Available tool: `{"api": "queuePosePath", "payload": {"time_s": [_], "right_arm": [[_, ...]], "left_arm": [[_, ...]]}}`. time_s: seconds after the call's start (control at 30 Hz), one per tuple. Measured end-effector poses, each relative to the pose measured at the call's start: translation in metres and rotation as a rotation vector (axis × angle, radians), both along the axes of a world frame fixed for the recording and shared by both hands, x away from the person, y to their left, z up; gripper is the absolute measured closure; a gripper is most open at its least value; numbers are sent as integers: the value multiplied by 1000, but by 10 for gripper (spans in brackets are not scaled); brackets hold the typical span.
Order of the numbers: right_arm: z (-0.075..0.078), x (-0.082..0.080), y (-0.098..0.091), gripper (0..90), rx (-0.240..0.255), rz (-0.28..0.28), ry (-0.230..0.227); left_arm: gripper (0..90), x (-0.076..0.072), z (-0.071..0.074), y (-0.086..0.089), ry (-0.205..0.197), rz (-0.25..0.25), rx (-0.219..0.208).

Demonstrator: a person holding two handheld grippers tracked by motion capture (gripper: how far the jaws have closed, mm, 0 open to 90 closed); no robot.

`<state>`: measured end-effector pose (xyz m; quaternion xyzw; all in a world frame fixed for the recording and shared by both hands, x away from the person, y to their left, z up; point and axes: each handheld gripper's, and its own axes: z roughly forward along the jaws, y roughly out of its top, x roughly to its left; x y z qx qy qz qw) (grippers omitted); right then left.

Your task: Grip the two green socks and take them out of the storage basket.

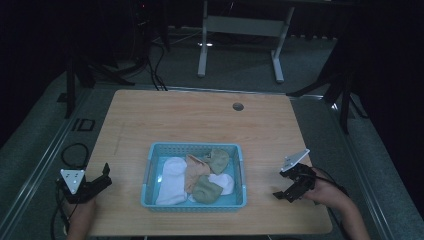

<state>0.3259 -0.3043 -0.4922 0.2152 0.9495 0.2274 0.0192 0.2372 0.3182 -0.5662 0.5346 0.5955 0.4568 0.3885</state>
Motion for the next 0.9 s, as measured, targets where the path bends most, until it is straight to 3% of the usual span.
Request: {"api": "queuePosePath", "payload": {"time_s": [0.9], "right_arm": [[43,2,47,115,-11,105,-34]], "left_arm": [[3,0,0,0,-1,-1,-1]]}}
